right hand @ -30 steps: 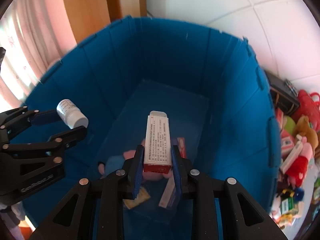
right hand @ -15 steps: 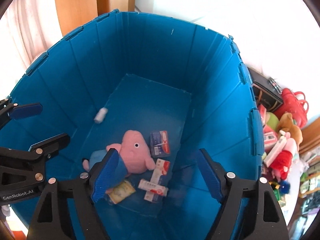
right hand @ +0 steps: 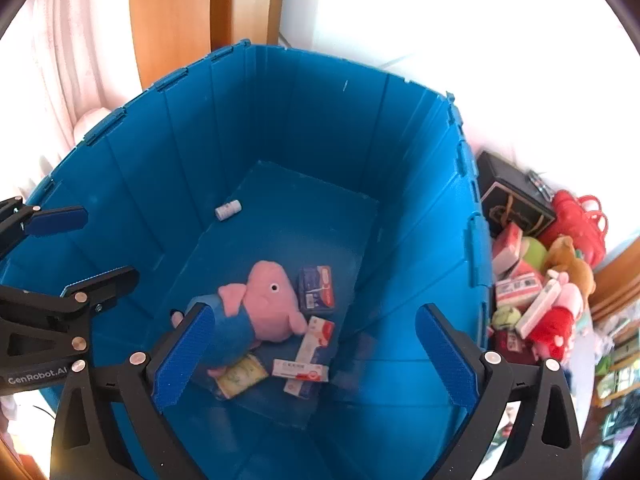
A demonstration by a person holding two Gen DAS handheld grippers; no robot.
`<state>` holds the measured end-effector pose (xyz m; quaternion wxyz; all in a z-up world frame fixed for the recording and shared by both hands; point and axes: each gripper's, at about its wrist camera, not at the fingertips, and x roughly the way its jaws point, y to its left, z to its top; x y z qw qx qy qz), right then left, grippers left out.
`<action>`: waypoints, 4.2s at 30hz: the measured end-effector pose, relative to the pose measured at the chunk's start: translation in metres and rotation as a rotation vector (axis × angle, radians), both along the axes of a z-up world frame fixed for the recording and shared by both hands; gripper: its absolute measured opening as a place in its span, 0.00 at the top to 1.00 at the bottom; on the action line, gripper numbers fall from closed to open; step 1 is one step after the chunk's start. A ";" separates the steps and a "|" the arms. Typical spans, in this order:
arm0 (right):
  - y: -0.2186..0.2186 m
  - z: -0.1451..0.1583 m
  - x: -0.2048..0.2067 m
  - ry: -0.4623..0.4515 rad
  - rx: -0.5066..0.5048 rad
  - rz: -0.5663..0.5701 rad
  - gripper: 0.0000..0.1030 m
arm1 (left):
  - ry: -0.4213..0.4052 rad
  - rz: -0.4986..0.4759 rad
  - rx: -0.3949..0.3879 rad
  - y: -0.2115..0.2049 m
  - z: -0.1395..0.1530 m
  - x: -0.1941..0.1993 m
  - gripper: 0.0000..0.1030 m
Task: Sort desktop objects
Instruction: 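Carry the pill bottle and tube box over the crate and release both inside, then move both open tools back toward the pile on the table, then grasp the black tape roll with the left tool while the right tool grasps the green jar, then carry the tape roll and green jar into the crate and open both tools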
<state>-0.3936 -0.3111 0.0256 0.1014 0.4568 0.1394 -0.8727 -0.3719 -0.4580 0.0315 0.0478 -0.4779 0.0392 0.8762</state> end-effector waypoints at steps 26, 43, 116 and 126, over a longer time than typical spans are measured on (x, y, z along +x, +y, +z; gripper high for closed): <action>0.246 0.033 0.142 0.215 -0.193 -0.372 0.00 | 0.345 -0.326 0.148 0.176 0.059 0.114 0.27; 0.509 -0.098 0.215 -0.025 -0.237 -0.708 0.00 | 0.135 -0.374 0.179 0.378 -0.042 0.122 0.27; 0.398 -0.134 0.174 -0.010 -0.294 -0.278 0.61 | 0.261 -0.192 0.053 0.361 -0.122 0.145 0.46; 0.344 -0.019 0.138 0.235 -0.250 -0.121 0.61 | 0.521 -0.103 0.055 0.314 -0.015 0.143 0.46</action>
